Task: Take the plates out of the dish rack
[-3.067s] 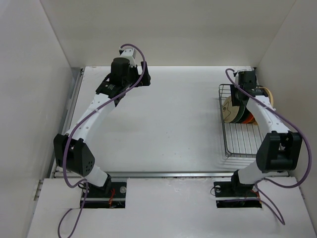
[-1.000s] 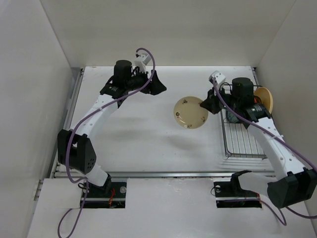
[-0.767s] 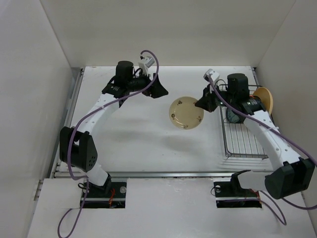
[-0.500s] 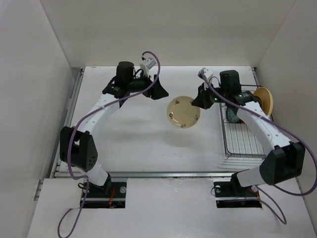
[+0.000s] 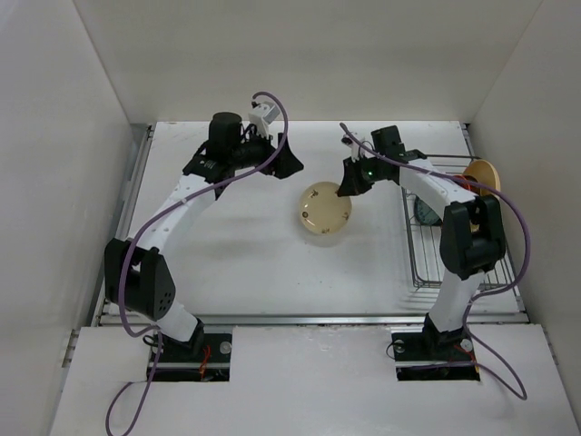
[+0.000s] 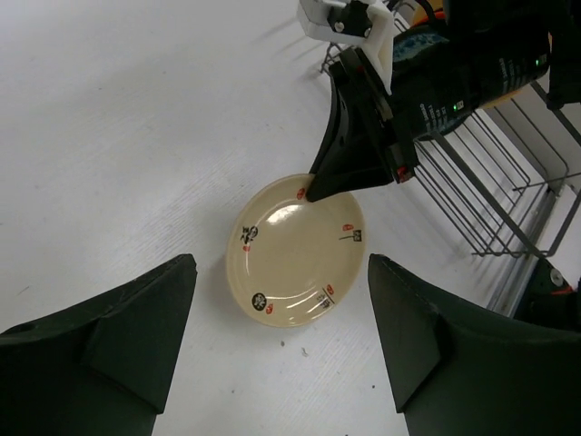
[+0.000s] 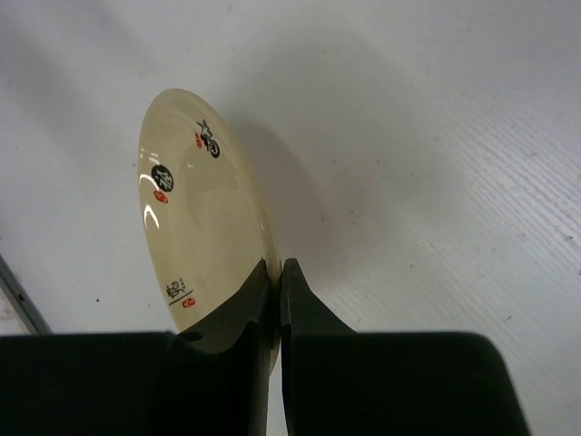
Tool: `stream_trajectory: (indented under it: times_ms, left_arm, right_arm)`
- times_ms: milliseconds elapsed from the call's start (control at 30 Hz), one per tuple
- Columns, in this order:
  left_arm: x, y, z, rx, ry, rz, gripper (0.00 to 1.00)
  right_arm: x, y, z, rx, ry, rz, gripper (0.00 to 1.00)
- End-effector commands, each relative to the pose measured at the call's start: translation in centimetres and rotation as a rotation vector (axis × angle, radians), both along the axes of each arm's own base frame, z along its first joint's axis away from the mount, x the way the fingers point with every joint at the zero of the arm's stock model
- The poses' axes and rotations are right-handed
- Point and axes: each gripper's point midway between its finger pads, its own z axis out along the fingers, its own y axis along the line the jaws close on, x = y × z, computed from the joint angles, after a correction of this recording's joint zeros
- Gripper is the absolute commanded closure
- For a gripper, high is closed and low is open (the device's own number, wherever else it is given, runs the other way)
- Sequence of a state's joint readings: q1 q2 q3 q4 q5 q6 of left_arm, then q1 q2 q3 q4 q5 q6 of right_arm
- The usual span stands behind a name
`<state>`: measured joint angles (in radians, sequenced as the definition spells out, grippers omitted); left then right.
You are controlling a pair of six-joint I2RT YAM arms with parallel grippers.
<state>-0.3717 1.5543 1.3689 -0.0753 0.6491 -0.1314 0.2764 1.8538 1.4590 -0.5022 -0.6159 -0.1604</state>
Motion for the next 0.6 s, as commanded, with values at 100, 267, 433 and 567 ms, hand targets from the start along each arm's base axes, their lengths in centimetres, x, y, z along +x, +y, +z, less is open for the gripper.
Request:
stream_trajectory:
  times_ms: [100, 267, 433, 567]
  left_arm:
    - [1.2, 1.8, 2.1, 0.029, -0.078, 0.134, 0.22]
    - [1.6, 2.4, 2.6, 0.040, -0.090, 0.174, 0.17]
    - [1.9, 2.6, 2.5, 0.047, -0.093, 0.194, 0.14]
    - [2.1, 2.9, 2.5, 0.053, -0.095, 0.212, 0.13]
  right_arm:
    - [1.9, 0.5, 1.6, 0.007, -0.029, -0.044, 1.00]
    - [2.5, 0.0, -0.7, -0.039, 0.023, -0.092, 1.00]
    - [3.0, -0.4, -2.7, -0.077, 0.069, -0.117, 1.00]
    - [3.3, -1.0, -3.7, -0.117, 0.082, -0.153, 1.00]
